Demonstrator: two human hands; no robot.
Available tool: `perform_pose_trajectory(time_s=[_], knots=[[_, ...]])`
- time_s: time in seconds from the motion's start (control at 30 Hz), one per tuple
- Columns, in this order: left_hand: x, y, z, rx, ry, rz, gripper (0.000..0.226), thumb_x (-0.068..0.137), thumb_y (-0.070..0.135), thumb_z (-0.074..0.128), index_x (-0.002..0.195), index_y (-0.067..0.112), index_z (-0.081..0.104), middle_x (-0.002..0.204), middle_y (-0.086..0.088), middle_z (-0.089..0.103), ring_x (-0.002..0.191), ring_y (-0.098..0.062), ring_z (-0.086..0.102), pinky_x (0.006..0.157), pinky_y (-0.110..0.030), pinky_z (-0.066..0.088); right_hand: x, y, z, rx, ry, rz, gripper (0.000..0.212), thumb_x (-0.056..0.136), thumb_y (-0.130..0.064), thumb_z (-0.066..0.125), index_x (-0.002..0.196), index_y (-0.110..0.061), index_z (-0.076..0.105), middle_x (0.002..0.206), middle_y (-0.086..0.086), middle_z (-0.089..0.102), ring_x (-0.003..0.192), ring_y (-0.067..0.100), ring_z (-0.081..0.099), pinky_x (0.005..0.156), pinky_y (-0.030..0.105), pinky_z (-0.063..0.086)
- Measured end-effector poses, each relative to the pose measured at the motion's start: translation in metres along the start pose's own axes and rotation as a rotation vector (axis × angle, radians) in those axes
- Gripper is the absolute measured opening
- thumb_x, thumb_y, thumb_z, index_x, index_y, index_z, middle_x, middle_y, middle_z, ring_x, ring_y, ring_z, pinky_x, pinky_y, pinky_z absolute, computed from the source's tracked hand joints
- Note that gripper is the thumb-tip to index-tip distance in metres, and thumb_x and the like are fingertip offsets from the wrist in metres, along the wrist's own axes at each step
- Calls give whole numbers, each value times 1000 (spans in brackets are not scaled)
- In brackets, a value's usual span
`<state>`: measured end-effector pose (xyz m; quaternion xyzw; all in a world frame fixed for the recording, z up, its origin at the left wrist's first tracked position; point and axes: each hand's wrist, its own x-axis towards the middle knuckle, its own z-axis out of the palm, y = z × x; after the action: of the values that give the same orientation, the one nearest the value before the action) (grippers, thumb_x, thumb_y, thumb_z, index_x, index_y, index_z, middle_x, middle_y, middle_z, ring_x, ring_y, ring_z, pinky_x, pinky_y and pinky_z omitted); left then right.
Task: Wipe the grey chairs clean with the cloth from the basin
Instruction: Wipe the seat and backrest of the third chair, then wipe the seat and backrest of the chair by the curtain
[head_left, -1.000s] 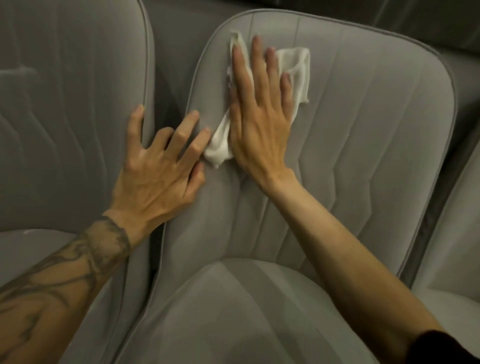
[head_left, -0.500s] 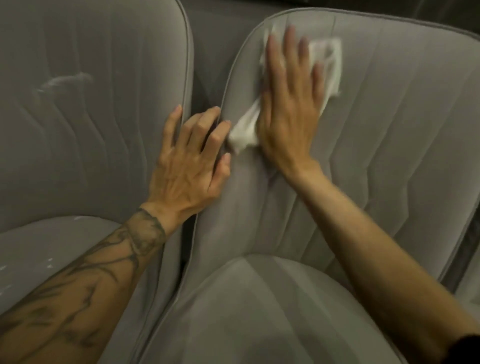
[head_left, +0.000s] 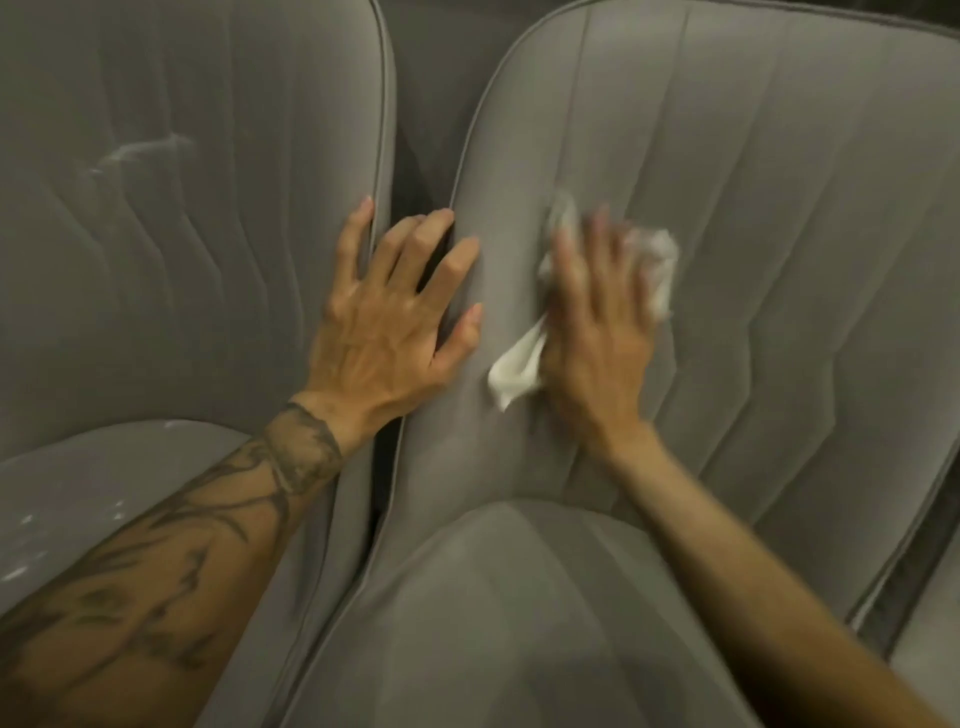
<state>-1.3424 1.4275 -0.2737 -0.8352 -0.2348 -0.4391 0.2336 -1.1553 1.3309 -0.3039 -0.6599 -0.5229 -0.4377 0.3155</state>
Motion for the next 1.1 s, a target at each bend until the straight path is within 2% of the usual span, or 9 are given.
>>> perform_pose_trajectory(time_s=[0.17,0.3,0.37,0.43,0.53,0.67,0.83,0.97,1.1], knots=[[0,-3,3,43,-6,4,54,106,47,38,145,11,49,149,-20,52,134,-37,53,127,-60,15,60,50,-5,-178,212,44,57,110,-17,38,164,-22,22,170,8,23,160,27,16,132,46,8],[-1,-1,4,66,-16,-2,55,104,47,43,145,11,48,149,-20,51,135,-37,52,126,-63,17,-74,25,-2,-125,-98,22,66,108,-22,40,166,-22,10,173,4,14,162,27,7,131,47,6],[0,1,3,77,-21,0,55,103,46,47,145,10,49,149,-21,52,134,-37,52,126,-64,17,-136,23,-11,-157,-231,-86,74,102,-18,54,165,-22,14,171,4,18,159,28,16,129,48,17],[0,2,2,84,-26,1,56,103,45,48,145,9,50,149,-21,52,135,-37,52,126,-64,17,-136,41,-17,-175,-269,-140,72,102,-18,56,164,-23,19,171,2,15,159,26,17,130,46,14],[0,1,3,90,-43,-3,56,104,46,47,146,8,49,150,-21,51,135,-37,52,126,-66,18,-56,61,-9,-192,-61,-2,58,112,-21,33,166,-23,11,175,2,-1,162,22,0,131,43,-1],[1,2,1,93,-65,-1,57,104,47,44,146,8,47,150,-22,51,135,-37,52,125,-66,16,2,39,6,-66,151,266,54,113,-19,35,165,-21,19,171,9,13,161,24,5,131,47,-1],[1,6,-7,71,-130,-31,58,105,47,44,149,10,47,153,-20,49,138,-36,51,127,-64,15,-123,-40,4,345,-345,153,56,108,-7,42,162,-12,27,172,8,12,161,31,8,130,56,7],[-15,12,-22,-14,-202,-51,60,103,42,50,154,11,45,156,-18,46,145,-36,46,129,-58,14,-142,-53,-12,518,-476,203,57,110,-8,37,164,-17,23,175,0,8,162,24,6,132,47,3],[-68,23,-48,-88,-355,-36,58,97,27,56,152,11,49,159,-18,44,148,-38,41,129,-54,19,-162,-70,-53,701,-640,56,60,108,-6,48,163,-19,27,174,-4,14,161,16,14,131,41,16]])
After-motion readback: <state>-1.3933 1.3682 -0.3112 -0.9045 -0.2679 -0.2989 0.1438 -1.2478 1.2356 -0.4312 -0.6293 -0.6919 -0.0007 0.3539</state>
